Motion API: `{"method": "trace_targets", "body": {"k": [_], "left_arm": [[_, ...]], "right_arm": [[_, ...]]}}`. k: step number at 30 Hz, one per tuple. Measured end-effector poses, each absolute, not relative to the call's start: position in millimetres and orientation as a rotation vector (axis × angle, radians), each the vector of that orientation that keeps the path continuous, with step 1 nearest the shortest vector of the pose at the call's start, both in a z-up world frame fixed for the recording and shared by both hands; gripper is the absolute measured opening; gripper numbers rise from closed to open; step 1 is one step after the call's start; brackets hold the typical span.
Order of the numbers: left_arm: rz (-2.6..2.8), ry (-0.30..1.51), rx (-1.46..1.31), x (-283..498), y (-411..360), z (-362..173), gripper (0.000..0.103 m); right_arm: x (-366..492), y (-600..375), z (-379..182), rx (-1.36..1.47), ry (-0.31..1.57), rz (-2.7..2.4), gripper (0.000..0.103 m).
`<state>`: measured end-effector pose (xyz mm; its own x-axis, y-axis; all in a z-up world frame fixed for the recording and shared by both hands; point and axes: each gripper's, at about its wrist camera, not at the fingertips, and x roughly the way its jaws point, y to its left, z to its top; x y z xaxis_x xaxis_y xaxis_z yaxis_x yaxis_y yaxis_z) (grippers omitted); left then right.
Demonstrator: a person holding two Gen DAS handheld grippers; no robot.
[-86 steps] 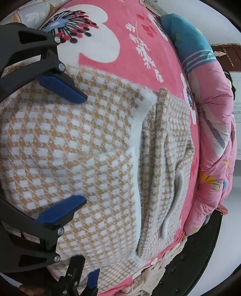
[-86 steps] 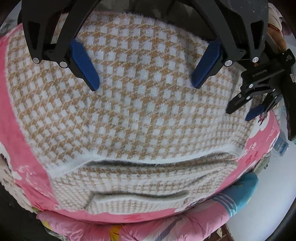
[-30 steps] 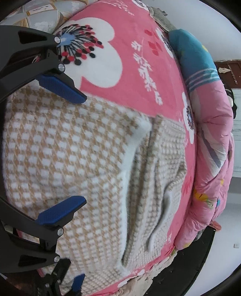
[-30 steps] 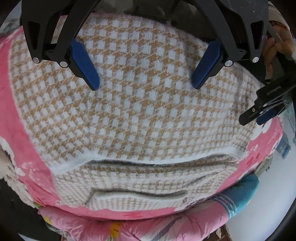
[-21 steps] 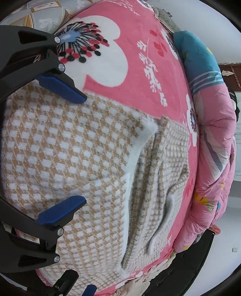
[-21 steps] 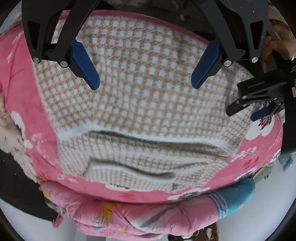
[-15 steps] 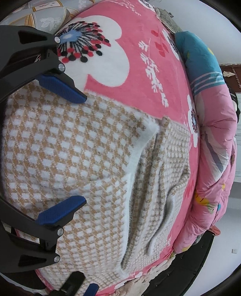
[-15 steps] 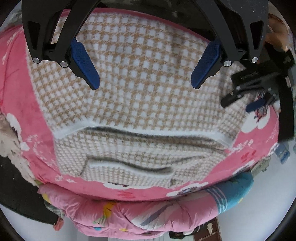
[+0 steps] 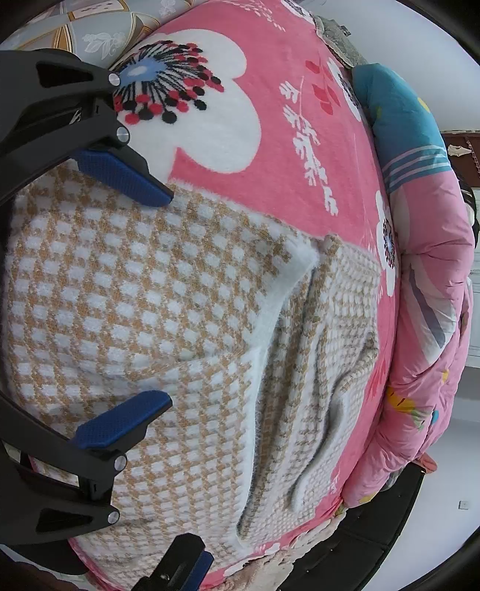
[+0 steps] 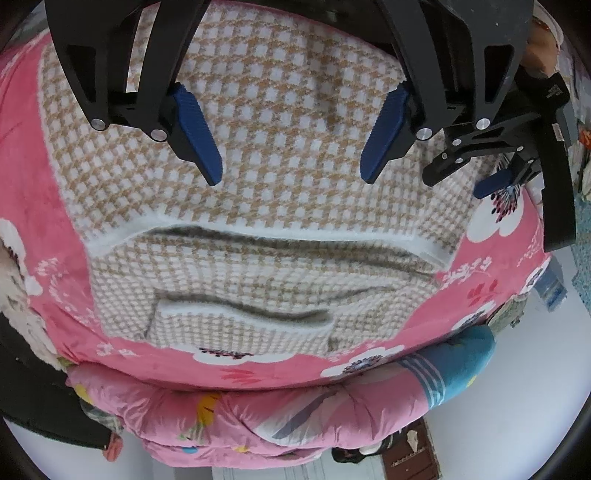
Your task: Fold large clothes
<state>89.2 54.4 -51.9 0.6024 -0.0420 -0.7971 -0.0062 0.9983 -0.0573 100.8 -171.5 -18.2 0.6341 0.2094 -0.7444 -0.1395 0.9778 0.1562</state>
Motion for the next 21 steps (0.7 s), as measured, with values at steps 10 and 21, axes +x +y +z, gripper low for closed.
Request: {"method": "trace_targets", "body": {"k": [10,21], "left_arm": [[-0.017,0.923,-0.052,90,54,-52,0.098],[-0.062,0.684,-0.103,60,93,-36,0.097]], "right_arm": [[105,-167,-41,0.028,0.892,0.173,0.055],[106,-168,-46,0.035,0.889,0.175,0.055]]}}
